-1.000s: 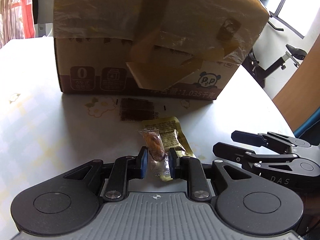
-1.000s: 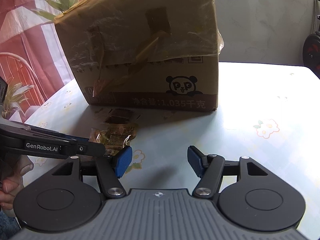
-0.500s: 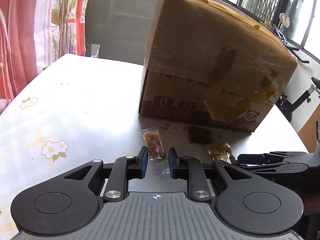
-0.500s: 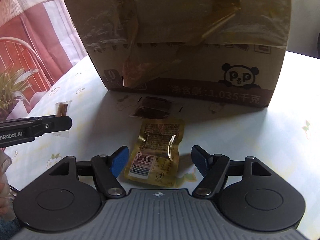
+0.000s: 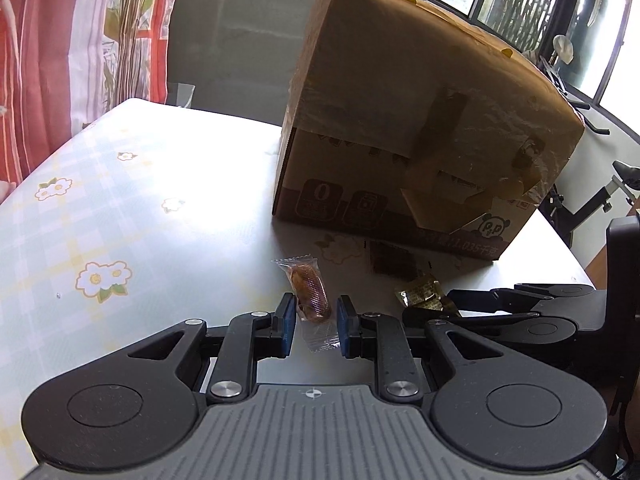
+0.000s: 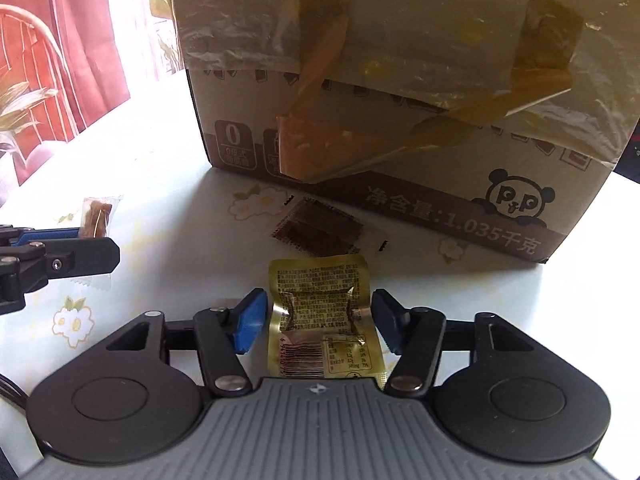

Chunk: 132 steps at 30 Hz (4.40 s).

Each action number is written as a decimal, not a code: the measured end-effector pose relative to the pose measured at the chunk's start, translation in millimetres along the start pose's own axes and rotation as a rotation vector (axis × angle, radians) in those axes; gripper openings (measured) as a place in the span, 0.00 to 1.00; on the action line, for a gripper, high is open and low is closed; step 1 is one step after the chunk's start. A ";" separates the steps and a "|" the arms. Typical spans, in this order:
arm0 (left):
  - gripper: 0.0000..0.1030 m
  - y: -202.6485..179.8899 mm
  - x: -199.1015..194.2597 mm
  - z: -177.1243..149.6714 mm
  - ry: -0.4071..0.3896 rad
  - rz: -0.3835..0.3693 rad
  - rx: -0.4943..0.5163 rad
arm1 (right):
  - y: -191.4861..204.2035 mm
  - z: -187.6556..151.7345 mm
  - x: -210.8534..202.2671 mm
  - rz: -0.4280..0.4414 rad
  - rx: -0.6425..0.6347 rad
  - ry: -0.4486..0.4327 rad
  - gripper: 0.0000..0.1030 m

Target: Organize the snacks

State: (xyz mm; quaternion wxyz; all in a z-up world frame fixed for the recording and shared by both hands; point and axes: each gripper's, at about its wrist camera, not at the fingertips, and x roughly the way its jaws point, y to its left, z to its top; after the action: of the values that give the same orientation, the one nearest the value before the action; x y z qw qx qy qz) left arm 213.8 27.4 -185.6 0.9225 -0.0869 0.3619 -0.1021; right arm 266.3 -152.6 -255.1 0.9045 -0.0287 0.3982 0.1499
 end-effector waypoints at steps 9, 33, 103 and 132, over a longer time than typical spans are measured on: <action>0.22 -7.0 -4.0 -3.5 -0.001 -0.013 0.015 | -20.4 -18.7 -28.9 0.051 0.028 -0.065 0.44; 0.22 -75.4 -47.4 148.2 -0.320 -0.048 0.237 | -93.4 85.4 -162.7 0.043 0.000 -0.621 0.44; 0.33 -8.5 110.9 46.3 0.157 -0.125 0.163 | -31.4 4.7 8.6 0.175 -0.220 -0.057 0.01; 0.03 -40.6 106.1 0.0 0.177 -0.098 0.171 | -47.4 -19.0 -26.0 0.229 -0.009 -0.029 0.05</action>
State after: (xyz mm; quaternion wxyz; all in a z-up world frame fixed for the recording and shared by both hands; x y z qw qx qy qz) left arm 284.8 -38.4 -245.1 0.8849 -0.0159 0.4273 -0.1849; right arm 250.1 -207.6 -252.2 0.8869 0.0153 0.3852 0.2544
